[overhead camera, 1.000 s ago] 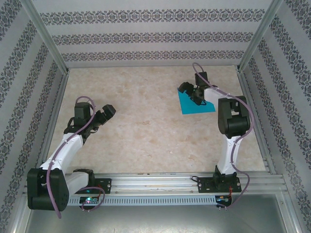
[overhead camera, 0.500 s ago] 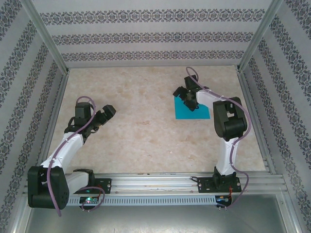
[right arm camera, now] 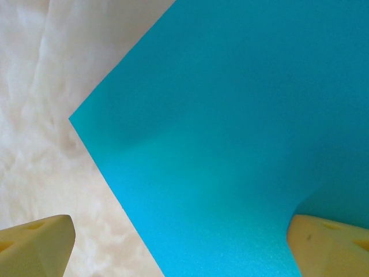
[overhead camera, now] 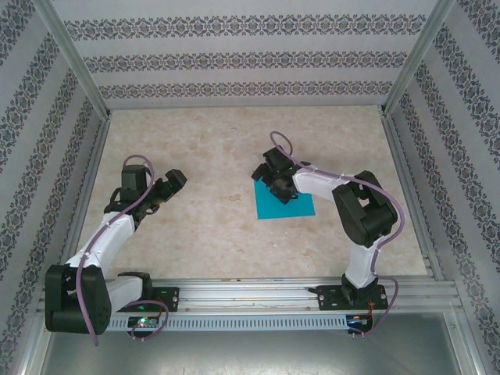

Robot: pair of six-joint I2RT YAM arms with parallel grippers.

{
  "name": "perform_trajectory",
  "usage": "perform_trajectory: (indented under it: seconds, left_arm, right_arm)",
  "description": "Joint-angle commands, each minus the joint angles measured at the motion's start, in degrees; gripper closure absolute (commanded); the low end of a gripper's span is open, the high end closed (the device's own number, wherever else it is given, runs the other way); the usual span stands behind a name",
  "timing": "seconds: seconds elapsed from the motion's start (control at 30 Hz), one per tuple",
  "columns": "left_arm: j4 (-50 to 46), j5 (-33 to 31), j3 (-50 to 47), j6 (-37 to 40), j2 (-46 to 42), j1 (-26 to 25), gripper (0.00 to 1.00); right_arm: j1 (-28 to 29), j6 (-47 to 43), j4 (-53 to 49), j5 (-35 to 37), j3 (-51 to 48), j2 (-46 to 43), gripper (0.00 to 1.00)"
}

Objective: Fold a paper plane with a square sheet of paper (fold left side to right side)
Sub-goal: Move the paper to the center of the table, then pick up the paper from the center of the table.

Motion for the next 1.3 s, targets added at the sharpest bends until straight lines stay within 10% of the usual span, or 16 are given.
perform_trajectory:
  seconds: [0.0, 0.47, 0.9, 1.27]
  left_arm:
    - [-1.4, 1.2, 1.2, -1.0, 0.7, -0.6, 0.03]
    - [1.6, 6.8, 1.7, -5.2, 5.9, -5.6, 0.16]
    - [8.3, 7.5, 12.1, -11.7, 24.7, -24.9, 0.51]
    - [13.0, 9.0, 20.4, -15.9, 39.1, -31.3, 0.72]
  right_arm:
    - [3.2, 5.3, -4.2, 0.4, -3.4, 0.4, 0.02]
    - [6.5, 5.1, -4.7, 1.4, 0.7, -3.5, 0.02]
    - [-4.1, -34.9, -12.3, 4.5, -0.6, -12.7, 0.02]
    - [-9.0, -45.9, -19.4, -0.3, 4.8, -3.3, 0.02]
